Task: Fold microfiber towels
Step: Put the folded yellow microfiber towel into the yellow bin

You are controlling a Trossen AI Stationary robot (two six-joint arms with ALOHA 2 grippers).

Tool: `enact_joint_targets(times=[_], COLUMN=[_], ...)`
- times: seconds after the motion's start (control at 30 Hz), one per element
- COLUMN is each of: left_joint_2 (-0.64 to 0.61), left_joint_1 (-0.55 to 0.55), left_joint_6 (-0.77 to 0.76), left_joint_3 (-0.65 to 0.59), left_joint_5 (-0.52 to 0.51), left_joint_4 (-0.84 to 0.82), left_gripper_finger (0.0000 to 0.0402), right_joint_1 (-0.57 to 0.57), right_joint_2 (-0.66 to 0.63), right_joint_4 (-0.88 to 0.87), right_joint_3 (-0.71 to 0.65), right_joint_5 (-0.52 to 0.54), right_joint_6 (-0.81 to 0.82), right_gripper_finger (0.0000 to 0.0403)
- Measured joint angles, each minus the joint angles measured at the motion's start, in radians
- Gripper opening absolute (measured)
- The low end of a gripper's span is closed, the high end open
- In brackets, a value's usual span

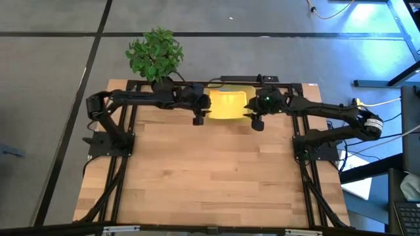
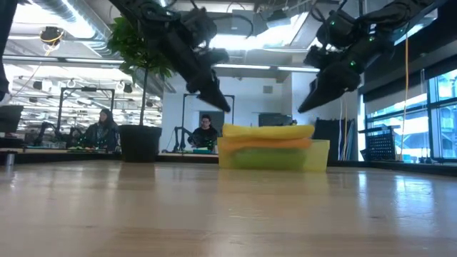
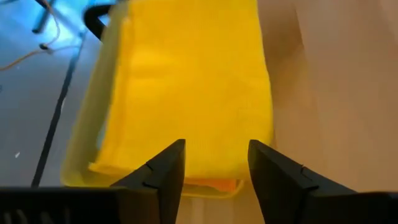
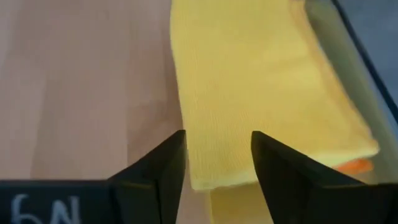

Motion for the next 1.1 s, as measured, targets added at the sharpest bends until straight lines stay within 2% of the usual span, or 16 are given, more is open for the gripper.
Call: enact_joint_targets(times=[0.13, 0.23, 0.37, 0.47, 0.6, 0.67, 0.83, 1.0, 1.1], left_joint_2=[-0.066, -0.097, -0.084, -0.044, 0.008, 0.037, 0.113, 0.195, 0.225], left_joint_1=[-0.013, -0.025, -0.046, -0.064, -0.043, -0.015, 0.056, 0.103, 0.117], left_joint_6=[-0.049, -0.125, -0.25, -0.284, -0.29, -0.291, -0.305, -0.308, -0.3], left_joint_3=[0.0, 0.0, -0.052, -0.116, -0.155, -0.158, -0.156, -0.157, -0.157], left_joint_5=[0.018, 0.063, 0.142, 0.095, -0.015, -0.039, -0.026, 0.046, 0.039], left_joint_4=[0.001, 0.059, 0.326, 0.459, 0.513, 0.52, 0.601, 0.622, 0.633], left_gripper_finger=[0.0164, 0.0163, 0.0163, 0.0163, 0.0163, 0.0163, 0.0163, 0.0163, 0.0163], right_joint_1=[0.001, 0.0, 0.004, 0.004, -0.001, -0.014, -0.079, -0.141, -0.166], right_joint_2=[-0.035, -0.029, 0.015, 0.041, 0.088, 0.117, 0.208, 0.312, 0.371], right_joint_4=[0.063, 0.24, 0.432, 0.479, 0.487, 0.494, 0.587, 0.636, 0.651], right_joint_3=[0.0, -0.015, -0.053, -0.079, -0.092, -0.092, -0.092, -0.092, -0.092], right_joint_5=[-0.05, -0.165, -0.27, -0.269, -0.197, -0.148, -0.124, -0.179, -0.186], right_joint_6=[0.003, 0.081, 0.139, 0.141, 0.123, 0.107, 0.093, 0.098, 0.095], right_gripper_finger=[0.0171, 0.0157, 0.0134, 0.0112, 0.0081, 0.007, 0.0059, 0.0064, 0.0063])
